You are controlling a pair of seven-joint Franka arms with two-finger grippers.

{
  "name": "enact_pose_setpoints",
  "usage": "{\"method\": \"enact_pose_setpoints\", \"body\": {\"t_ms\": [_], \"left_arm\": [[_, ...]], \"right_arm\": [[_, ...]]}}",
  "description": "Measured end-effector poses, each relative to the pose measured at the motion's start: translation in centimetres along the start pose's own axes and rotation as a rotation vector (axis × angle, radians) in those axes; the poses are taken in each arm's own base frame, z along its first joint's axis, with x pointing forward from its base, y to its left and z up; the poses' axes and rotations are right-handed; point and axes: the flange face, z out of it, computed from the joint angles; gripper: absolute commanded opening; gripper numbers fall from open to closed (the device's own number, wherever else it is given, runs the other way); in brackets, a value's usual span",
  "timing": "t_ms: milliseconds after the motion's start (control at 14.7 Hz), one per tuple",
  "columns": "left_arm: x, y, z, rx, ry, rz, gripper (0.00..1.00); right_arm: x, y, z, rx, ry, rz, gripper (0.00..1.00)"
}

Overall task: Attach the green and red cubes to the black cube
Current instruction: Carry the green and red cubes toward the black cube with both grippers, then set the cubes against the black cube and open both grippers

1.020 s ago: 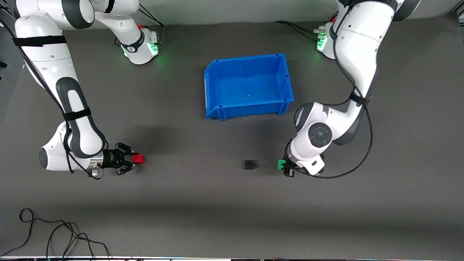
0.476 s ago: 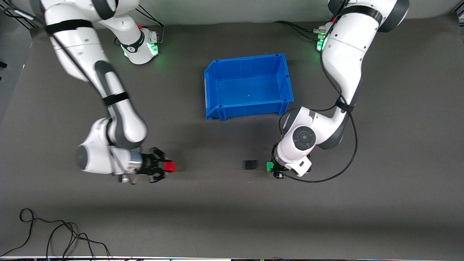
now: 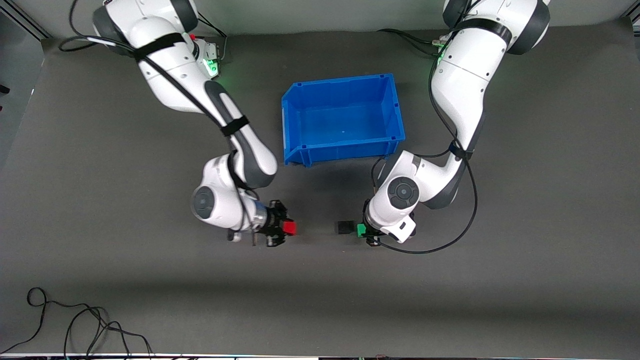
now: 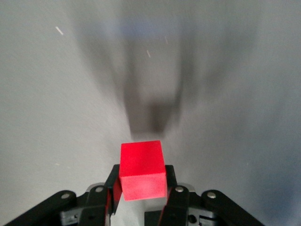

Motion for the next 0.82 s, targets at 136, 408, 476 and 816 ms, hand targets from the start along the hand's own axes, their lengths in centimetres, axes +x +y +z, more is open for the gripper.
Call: {"method": "enact_pose_setpoints", "body": {"t_ms": [136,408,476,816], "left_arm": [[-0.5,-0.4,0.1,0.002,0.000,-0.002,0.22],[-1.4,-1.1,0.2,0.004,-0.001,-0.008,0.22],[-1.7,-1.2,0.3,0.004,-0.001,-0.010,0.22],[-2.7,-1.8,0.3,-0.002,-0.008,-0.001,0.22]], "right_arm": [[-1.5,0.3,1.1,-0.001,-0.003,0.016,0.05],[-4.6,1.1,2.4,0.004,-0.016,0.018,0.05],[-5.3,1.4,2.7,0.003,-0.019,0.009,0.05],[-7.2,2.1,4.1,0.001,-0.024,-0.024,0.05]]}}
